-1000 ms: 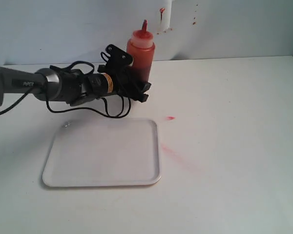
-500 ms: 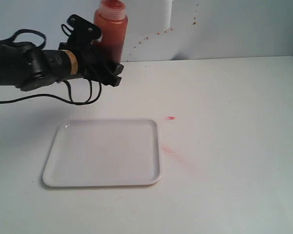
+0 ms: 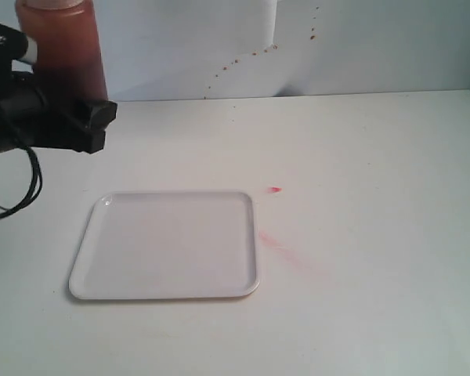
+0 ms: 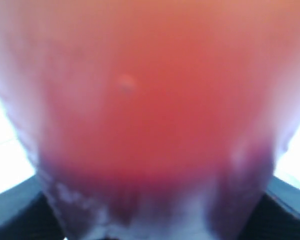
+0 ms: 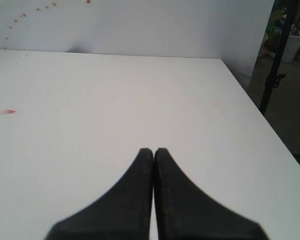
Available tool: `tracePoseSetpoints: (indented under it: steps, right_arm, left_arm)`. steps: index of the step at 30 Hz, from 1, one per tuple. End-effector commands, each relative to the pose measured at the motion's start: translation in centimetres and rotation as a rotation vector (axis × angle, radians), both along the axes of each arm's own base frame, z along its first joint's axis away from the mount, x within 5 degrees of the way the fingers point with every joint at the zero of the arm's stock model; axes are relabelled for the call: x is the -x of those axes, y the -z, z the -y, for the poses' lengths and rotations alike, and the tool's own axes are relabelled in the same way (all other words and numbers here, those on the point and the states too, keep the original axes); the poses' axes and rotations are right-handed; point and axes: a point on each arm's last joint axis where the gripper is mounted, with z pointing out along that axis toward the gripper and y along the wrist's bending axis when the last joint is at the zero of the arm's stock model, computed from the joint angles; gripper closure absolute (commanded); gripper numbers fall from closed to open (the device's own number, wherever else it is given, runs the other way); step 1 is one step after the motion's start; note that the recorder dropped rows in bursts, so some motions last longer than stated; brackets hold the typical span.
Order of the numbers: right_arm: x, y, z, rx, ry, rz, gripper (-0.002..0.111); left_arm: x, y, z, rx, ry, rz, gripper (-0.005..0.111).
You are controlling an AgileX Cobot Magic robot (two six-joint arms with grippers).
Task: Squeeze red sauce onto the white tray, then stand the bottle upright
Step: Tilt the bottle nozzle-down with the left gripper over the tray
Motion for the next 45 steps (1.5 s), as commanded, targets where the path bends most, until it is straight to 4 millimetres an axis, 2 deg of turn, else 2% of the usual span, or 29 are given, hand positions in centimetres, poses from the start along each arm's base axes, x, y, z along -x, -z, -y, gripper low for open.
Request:
tracePoseSetpoints:
  steps: [1, 6, 12, 17, 21, 29, 33, 45]
  right_arm:
    - [0.0, 0.1, 0.0, -0.005, 0.009, 0.005, 0.108]
    - [0.0, 0.1, 0.0, -0.005, 0.009, 0.005, 0.108]
    - [0.0, 0.1, 0.0, -0.005, 0.009, 0.005, 0.108]
    - [0.0, 0.1, 0.0, -0.005, 0.009, 0.005, 0.108]
    - [0.0, 0.1, 0.0, -0.005, 0.009, 0.005, 0.108]
    - [0.0, 0.1, 0.0, -0.005, 0.009, 0.005, 0.108]
    - [0.0, 0.1, 0.0, -0.005, 0.009, 0.005, 0.108]
    - [0.0, 0.1, 0.0, -0.005, 0.009, 0.005, 0.108]
  left_arm:
    - [2.9, -1.7, -0.3, 0.056, 0.014, 0.073, 0.107]
    - [6.0, -2.6, -0.9, 0.06, 0.016, 0.124, 0.107]
    - [8.1, -2.6, -1.7, 0.022, -0.018, 0.129, 0.107]
    - [8.7, -2.7, -2.7, -0.063, -0.088, 0.093, 0.107]
    - [9.0, -2.8, -2.7, -0.196, -0.029, 0.132, 0.107]
    - [9.0, -2.4, -3.2, -0.27, -0.055, 0.101, 0.107]
    - [9.0, -2.3, -3.2, -0.38, -0.001, 0.132, 0.107]
    - [9.0, -2.3, -3.2, -0.384, 0.001, 0.133, 0.107]
